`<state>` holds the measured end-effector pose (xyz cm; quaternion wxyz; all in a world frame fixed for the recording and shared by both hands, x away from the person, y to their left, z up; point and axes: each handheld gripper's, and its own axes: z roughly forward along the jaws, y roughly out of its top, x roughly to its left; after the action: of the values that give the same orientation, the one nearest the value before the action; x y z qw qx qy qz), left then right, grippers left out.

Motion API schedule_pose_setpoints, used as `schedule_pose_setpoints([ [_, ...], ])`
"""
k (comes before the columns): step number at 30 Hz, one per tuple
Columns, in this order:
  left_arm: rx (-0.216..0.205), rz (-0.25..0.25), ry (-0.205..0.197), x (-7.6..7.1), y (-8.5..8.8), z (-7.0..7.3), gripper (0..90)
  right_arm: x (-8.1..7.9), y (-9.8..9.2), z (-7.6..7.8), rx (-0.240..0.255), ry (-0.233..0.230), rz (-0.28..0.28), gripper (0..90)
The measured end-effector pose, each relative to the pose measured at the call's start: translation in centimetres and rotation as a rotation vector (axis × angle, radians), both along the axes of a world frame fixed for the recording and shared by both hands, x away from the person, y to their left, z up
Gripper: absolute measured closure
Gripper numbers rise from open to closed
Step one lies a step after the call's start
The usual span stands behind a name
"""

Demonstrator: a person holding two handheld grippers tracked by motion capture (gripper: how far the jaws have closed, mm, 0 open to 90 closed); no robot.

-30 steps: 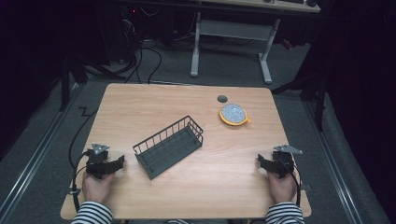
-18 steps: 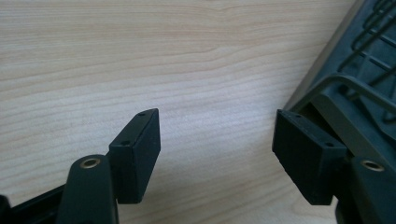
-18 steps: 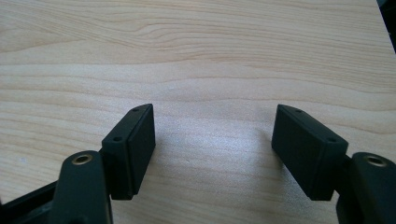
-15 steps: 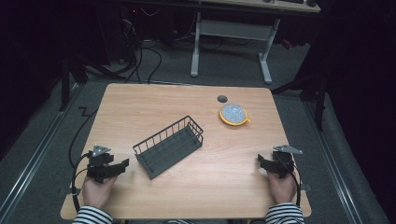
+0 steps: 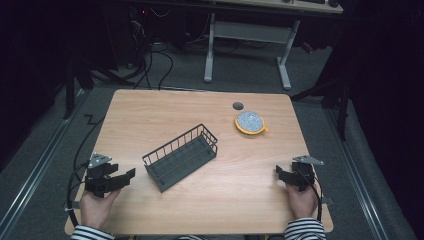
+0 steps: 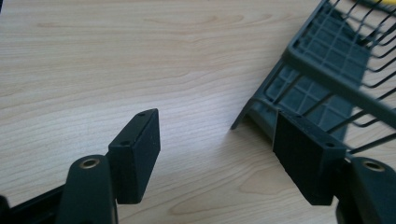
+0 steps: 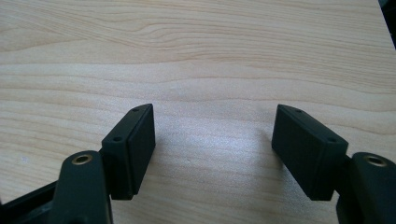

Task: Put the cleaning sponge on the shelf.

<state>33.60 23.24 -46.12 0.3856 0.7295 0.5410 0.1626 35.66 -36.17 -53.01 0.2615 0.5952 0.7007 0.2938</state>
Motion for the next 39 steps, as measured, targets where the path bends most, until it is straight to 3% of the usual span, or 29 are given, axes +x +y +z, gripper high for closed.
schedule_pose_setpoints([
  [4, -0.015, -0.025, -0.002, -0.2, -0.5, 1.2, 31.9, 0.0, 0.0, 0.0, 0.0, 0.0, 0.003, 30.4],
  [10, -0.004, -0.059, 0.01, 0.1, -1.5, 2.2, 29.5, 0.0, 0.0, 0.0, 0.0, 0.002, 0.001, 30.4],
  [19, 0.002, -0.113, 0.02, 0.8, -3.5, 3.0, 28.8, 0.0, 0.0, 0.0, 0.0, 0.0, 0.003, 30.4],
  [27, 0.039, -0.147, 0.025, 1.2, -5.3, 2.9, 29.3, 0.0, 0.0, 0.0, 0.001, 0.001, 0.005, 30.4],
  [28, 0.069, -0.146, 0.016, 1.2, -5.7, 2.9, 29.4, 0.0, 0.0, 0.0, 0.001, 0.001, 0.005, 30.4],
  [30, 0.081, -0.151, 0.016, 1.2, -5.9, 2.8, 29.5, 0.0, 0.0, 0.0, 0.001, 0.001, 0.005, 30.4],
  [36, 0.088, -0.162, 0.032, 1.5, -6.4, 2.6, 31.5, 0.0, 0.1, 0.0, 0.001, 0.001, 0.006, 30.4],
  [39, 0.136, -0.164, 0.01, 1.6, -6.8, 2.4, 32.7, 0.0, 0.1, 0.0, 0.001, 0.001, 0.006, 30.4],
])
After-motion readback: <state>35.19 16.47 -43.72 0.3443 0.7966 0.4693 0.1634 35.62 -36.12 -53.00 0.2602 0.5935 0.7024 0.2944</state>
